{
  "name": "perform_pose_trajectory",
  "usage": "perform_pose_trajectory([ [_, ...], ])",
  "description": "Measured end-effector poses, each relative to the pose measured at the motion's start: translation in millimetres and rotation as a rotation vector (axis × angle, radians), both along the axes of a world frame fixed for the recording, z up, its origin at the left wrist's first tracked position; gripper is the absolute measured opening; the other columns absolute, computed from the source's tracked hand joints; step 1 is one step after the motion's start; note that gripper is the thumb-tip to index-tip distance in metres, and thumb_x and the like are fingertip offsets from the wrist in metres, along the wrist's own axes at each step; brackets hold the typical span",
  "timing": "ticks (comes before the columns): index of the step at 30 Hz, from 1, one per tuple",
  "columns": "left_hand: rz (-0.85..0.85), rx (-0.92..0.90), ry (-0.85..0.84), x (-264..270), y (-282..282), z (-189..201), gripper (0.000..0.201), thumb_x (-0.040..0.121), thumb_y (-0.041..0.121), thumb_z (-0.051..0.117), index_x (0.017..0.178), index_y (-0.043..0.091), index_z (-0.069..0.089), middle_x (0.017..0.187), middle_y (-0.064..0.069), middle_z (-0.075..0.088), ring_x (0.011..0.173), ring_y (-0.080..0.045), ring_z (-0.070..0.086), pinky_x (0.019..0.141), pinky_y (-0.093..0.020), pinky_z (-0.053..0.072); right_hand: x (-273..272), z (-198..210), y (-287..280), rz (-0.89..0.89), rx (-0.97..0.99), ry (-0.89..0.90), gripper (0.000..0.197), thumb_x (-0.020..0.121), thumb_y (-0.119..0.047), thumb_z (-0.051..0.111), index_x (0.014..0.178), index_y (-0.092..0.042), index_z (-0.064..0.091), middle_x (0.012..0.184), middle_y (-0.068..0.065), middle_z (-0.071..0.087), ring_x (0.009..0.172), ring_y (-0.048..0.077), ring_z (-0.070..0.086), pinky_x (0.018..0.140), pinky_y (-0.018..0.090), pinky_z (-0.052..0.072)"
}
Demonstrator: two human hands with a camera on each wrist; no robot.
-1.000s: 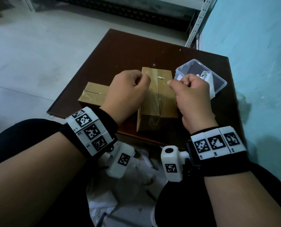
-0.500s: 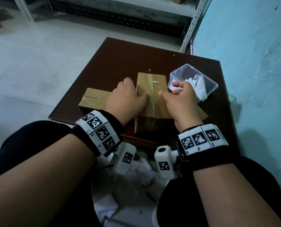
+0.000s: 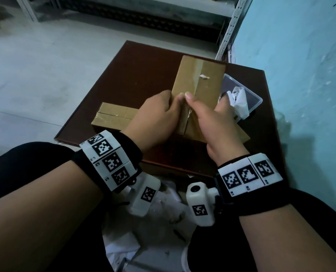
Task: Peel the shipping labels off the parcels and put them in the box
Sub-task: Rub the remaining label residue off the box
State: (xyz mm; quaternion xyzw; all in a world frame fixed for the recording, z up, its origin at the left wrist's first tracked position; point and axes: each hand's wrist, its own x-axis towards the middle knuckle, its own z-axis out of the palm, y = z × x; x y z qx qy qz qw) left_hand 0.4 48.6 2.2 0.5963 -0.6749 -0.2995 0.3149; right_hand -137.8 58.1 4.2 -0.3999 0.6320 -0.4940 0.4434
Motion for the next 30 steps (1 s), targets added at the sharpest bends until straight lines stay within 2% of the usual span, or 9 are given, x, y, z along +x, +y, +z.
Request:
perform_pose_trajectory([
  [4, -0.075, 0.001, 0.121, 0, 1, 1, 0.026, 0.113, 0.033, 0.042, 0.107, 0.014, 0.059, 0.092, 0.005, 0.062, 0.080, -0.009, 0.057, 0.063, -0.027, 0.037, -6, 2, 4, -0.036, -0.067, 0.035, 0.101, 0.076, -0.054, 0.091, 0.159, -0.044, 0.036, 0.132, -0.008, 0.042, 0.124, 0.021, 0.059, 0.104, 0.052, 0.058],
  [7, -0.133, -0.057, 0.141, 0, 2, 5, 0.028, 0.112, 0.025, 0.043, 0.135, 0.014, 0.057, 0.116, 0.002, 0.067, 0.101, -0.013, 0.062, 0.079, -0.024, 0.046, -7, 4, 2, -0.066, -0.046, -0.071, 0.111, 0.059, -0.067, 0.089, 0.154, -0.048, 0.037, 0.144, -0.006, 0.056, 0.129, 0.024, 0.062, 0.106, 0.057, 0.056],
  [10, -0.159, -0.027, 0.131, -1, 4, 11, 0.033, 0.112, 0.026, 0.044, 0.143, 0.018, 0.053, 0.121, 0.004, 0.065, 0.107, -0.013, 0.062, 0.089, -0.032, 0.049, -11, 9, -2, -0.058, -0.044, -0.168, 0.087, 0.069, -0.061, 0.087, 0.146, -0.043, 0.051, 0.131, -0.009, 0.073, 0.120, 0.022, 0.072, 0.104, 0.055, 0.058],
  [14, -0.096, 0.029, 0.190, 1, 6, 20, 0.028, 0.110, 0.022, 0.042, 0.135, 0.022, 0.054, 0.110, 0.011, 0.060, 0.097, -0.003, 0.058, 0.079, -0.032, 0.050, -17, 11, -1, -0.019, 0.005, -0.217, 0.072, 0.080, -0.059, 0.085, 0.144, -0.041, 0.055, 0.128, -0.005, 0.075, 0.115, 0.024, 0.075, 0.099, 0.055, 0.061],
  [17, 0.041, 0.017, 0.296, 3, 5, 26, 0.020, 0.108, 0.025, 0.041, 0.121, 0.023, 0.055, 0.099, 0.012, 0.058, 0.086, -0.002, 0.055, 0.067, -0.029, 0.041, -12, 8, 2, 0.085, -0.008, -0.291, 0.067, 0.093, -0.050, 0.080, 0.152, -0.035, 0.052, 0.126, -0.001, 0.078, 0.111, 0.024, 0.078, 0.093, 0.055, 0.064],
  [21, 0.109, -0.011, 0.322, 3, 9, 26, 0.028, 0.106, 0.045, 0.049, 0.120, 0.024, 0.061, 0.101, 0.011, 0.068, 0.090, -0.001, 0.065, 0.071, -0.025, 0.049, 5, 0, 4, 0.166, -0.057, -0.139, 0.111, 0.065, -0.080, 0.085, 0.160, -0.050, 0.037, 0.141, -0.003, 0.071, 0.128, 0.027, 0.070, 0.109, 0.057, 0.055],
  [24, 0.122, -0.056, 0.274, 8, 7, 23, 0.047, 0.097, 0.065, 0.057, 0.120, 0.025, 0.066, 0.105, 0.012, 0.072, 0.095, -0.002, 0.069, 0.081, -0.030, 0.060, 6, 0, 7, 0.238, -0.085, -0.251, 0.086, 0.087, -0.054, 0.076, 0.163, -0.034, 0.041, 0.135, 0.008, 0.074, 0.125, 0.031, 0.072, 0.109, 0.061, 0.055],
  [26, 0.138, -0.056, 0.265, 11, 5, 24, 0.056, 0.090, 0.074, 0.059, 0.118, 0.025, 0.067, 0.106, 0.010, 0.073, 0.095, -0.005, 0.070, 0.084, -0.037, 0.062, 3, 1, 6, 0.267, -0.084, -0.270, 0.070, 0.092, -0.047, 0.066, 0.157, -0.028, 0.050, 0.130, 0.014, 0.076, 0.120, 0.033, 0.074, 0.104, 0.062, 0.058],
  [30, 0.163, -0.060, 0.250, 14, 5, 24, 0.065, 0.081, 0.084, 0.061, 0.107, 0.025, 0.067, 0.099, 0.008, 0.073, 0.089, -0.009, 0.071, 0.080, -0.043, 0.063, 2, 0, 6, 0.265, -0.109, -0.140, 0.096, 0.078, -0.059, 0.077, 0.163, -0.046, 0.035, 0.147, 0.008, 0.062, 0.124, 0.028, 0.071, 0.098, 0.057, 0.061],
])
